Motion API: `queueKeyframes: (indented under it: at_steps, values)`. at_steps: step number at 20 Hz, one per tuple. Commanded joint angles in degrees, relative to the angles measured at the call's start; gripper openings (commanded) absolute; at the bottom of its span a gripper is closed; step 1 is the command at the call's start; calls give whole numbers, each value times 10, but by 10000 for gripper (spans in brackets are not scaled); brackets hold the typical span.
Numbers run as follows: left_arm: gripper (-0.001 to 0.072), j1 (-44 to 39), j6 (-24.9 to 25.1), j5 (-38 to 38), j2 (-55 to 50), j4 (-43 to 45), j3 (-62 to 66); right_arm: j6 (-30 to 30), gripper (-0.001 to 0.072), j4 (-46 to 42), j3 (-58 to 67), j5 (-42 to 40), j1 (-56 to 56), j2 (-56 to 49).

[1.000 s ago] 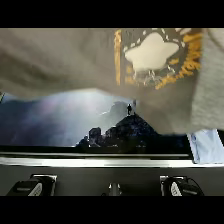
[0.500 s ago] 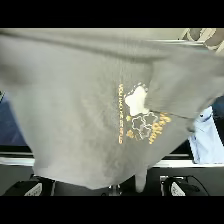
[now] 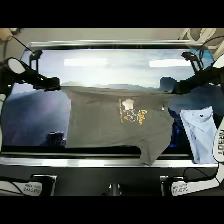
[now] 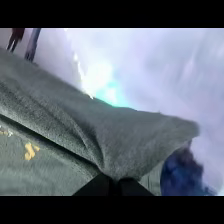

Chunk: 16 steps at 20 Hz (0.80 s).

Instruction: Fold the shirts.

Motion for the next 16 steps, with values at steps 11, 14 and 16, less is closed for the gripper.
queueKeyframes:
  at_steps: [11,14,16]
  values:
    - [26,1,55,-45,-79,-34,43,-10,23,-27,-4,-20,0,-57]
    - [26,-2,55,-123,-82,-29,12,17,22,-60,-28,51,0,-56]
    - [26,-2,54,-120,-82,-29,-28,21,22,-59,-70,56,0,-56]
